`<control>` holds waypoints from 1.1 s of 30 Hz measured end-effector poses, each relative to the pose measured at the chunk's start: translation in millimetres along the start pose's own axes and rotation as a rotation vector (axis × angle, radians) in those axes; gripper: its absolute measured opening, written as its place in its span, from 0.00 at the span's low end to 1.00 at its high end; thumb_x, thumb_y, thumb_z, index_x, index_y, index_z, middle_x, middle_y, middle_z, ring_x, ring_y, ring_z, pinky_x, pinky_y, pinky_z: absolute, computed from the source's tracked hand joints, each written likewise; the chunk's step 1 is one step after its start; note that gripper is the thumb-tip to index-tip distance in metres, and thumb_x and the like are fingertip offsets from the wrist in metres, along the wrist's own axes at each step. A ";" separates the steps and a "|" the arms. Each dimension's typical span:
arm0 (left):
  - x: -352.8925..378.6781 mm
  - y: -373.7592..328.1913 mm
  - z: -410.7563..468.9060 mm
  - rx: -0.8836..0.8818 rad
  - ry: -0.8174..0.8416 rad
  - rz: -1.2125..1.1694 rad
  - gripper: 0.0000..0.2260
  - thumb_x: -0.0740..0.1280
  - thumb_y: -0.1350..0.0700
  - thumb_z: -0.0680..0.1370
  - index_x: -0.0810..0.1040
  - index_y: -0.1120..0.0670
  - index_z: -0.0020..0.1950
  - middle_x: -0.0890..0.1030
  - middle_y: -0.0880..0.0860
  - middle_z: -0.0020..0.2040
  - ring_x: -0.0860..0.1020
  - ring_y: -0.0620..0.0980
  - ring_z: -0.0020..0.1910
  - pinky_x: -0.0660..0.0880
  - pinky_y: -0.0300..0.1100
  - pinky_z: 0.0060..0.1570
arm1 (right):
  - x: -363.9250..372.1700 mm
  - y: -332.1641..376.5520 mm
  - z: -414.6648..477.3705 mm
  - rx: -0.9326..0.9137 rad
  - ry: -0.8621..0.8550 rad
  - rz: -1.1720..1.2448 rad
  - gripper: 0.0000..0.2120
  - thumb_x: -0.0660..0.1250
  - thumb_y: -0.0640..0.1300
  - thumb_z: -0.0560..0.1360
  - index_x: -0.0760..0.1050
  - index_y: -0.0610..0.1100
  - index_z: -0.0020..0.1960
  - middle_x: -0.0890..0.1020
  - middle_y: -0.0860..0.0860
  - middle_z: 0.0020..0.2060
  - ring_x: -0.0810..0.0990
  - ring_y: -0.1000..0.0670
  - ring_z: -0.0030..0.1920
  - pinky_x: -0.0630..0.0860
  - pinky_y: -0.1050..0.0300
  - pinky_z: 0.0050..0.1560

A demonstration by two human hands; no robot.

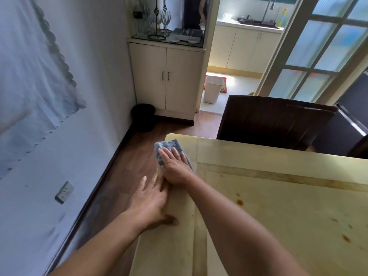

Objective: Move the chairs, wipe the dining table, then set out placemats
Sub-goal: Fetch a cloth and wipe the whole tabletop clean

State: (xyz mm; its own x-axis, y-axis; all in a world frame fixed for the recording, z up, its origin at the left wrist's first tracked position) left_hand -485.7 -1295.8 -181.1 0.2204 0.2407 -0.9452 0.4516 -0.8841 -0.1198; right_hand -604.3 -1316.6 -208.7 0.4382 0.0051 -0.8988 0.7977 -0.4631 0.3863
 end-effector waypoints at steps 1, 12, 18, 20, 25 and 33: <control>4.3 1.4 -5.2 -0.006 -0.003 -0.004 0.53 0.65 0.30 0.68 0.36 0.51 0.77 0.37 0.53 0.78 0.37 0.51 0.77 0.36 0.52 0.75 | 1.9 -3.1 -7.1 0.000 0.009 -0.010 0.28 0.49 0.46 0.80 0.43 0.52 0.77 0.43 0.55 0.77 0.36 0.51 0.76 0.34 0.51 0.75; 17.1 5.8 -36.1 -0.087 0.109 -0.355 0.53 0.56 0.27 0.65 0.35 0.54 0.77 0.38 0.55 0.78 0.39 0.50 0.77 0.38 0.46 0.74 | -42.7 -146.3 -105.7 0.494 -0.089 -0.060 0.26 0.45 0.48 0.82 0.41 0.50 0.78 0.40 0.49 0.77 0.36 0.45 0.76 0.36 0.46 0.75; 12.5 9.9 -47.6 -0.060 0.068 -0.504 0.53 0.69 0.37 0.70 0.36 0.58 0.77 0.40 0.54 0.78 0.41 0.51 0.78 0.40 0.44 0.74 | -0.7 -28.9 -81.0 0.110 -0.016 -0.062 0.27 0.46 0.44 0.82 0.41 0.54 0.77 0.42 0.53 0.77 0.35 0.48 0.76 0.32 0.46 0.74; 16.2 12.3 -55.9 -0.034 0.067 -0.413 0.55 0.69 0.36 0.68 0.34 0.59 0.76 0.39 0.55 0.78 0.40 0.48 0.77 0.39 0.45 0.74 | 16.1 13.2 -87.1 -0.023 0.037 -0.074 0.26 0.47 0.49 0.82 0.42 0.54 0.77 0.43 0.55 0.77 0.35 0.49 0.76 0.33 0.46 0.74; 22.1 15.0 -77.7 -0.040 0.143 -0.287 0.65 0.64 0.25 0.56 0.32 0.58 0.76 0.35 0.54 0.77 0.37 0.47 0.77 0.39 0.46 0.75 | 43.2 43.9 -113.6 -0.131 0.123 -0.099 0.26 0.45 0.57 0.81 0.43 0.55 0.77 0.43 0.57 0.77 0.34 0.49 0.76 0.33 0.45 0.74; 30.7 5.8 -80.4 -0.020 0.223 -0.239 0.68 0.49 0.19 0.47 0.33 0.57 0.76 0.34 0.54 0.77 0.35 0.46 0.76 0.36 0.45 0.73 | 4.4 -66.1 -160.3 0.271 -0.040 -0.034 0.25 0.44 0.51 0.82 0.40 0.53 0.77 0.36 0.53 0.76 0.33 0.47 0.75 0.33 0.49 0.73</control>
State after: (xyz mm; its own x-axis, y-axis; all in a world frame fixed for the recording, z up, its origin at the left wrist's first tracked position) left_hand -406.8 -1261.4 -186.4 0.2893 0.5242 -0.8009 0.5297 -0.7846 -0.3222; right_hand -588.6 -1143.9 -205.0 0.3920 -0.0079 -0.9199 0.6695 -0.6833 0.2912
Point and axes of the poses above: each hand's wrist, its own z-axis towards the middle knuckle, its own x-axis out of the palm, y = z × x, the point moved 5 cm from there along z, towards the middle knuckle
